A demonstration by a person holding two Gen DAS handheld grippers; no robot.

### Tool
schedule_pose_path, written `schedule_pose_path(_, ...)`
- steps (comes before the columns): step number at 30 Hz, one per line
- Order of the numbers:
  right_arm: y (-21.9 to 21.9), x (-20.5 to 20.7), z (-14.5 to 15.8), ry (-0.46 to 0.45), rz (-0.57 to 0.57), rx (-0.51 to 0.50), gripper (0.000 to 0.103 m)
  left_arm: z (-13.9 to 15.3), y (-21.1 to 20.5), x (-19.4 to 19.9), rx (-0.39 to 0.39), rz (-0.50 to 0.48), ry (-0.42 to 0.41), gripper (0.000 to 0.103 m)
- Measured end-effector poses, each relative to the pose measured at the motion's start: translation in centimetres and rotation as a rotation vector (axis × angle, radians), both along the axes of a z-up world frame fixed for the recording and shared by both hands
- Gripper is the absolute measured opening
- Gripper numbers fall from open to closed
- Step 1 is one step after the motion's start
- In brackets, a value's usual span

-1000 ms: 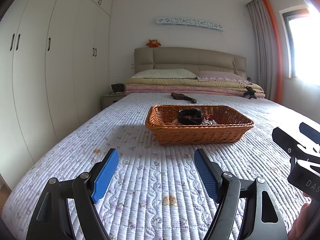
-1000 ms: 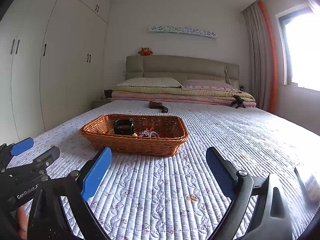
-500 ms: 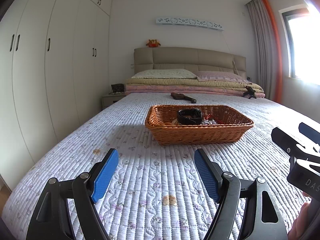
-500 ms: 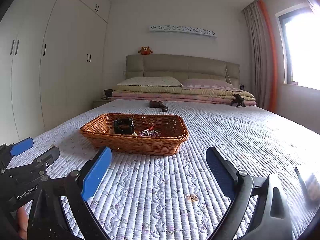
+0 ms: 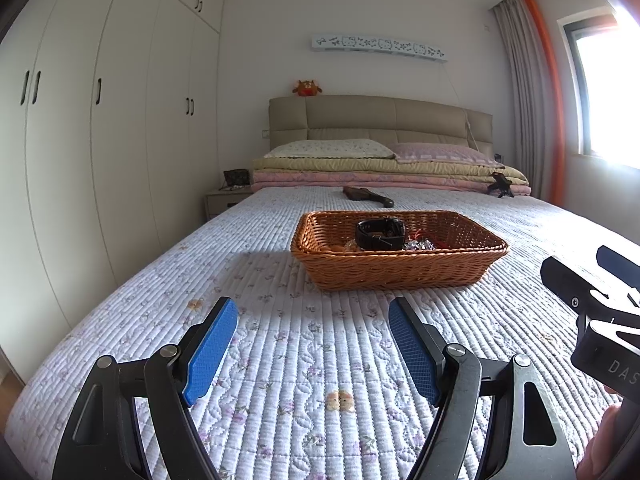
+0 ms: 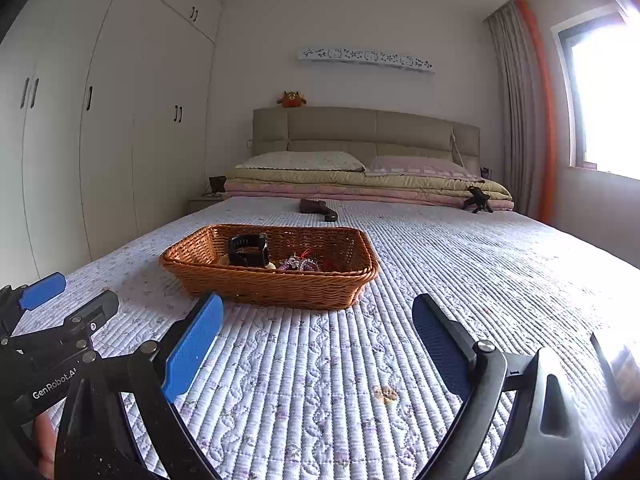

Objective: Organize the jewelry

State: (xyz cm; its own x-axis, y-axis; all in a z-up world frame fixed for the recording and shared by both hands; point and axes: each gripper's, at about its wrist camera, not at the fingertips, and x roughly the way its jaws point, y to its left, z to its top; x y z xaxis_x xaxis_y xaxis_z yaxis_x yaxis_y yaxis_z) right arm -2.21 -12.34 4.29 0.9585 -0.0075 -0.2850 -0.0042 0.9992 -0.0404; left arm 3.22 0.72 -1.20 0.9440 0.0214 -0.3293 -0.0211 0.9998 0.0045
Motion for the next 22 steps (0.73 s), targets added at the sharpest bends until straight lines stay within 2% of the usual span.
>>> schedule_pose_path(22, 0.05, 0.25, -0.23, 0.009, 0.002, 0.002, 0.097, 0.07, -0.47, -0.05, 0.041, 0.019, 0.003, 0.079)
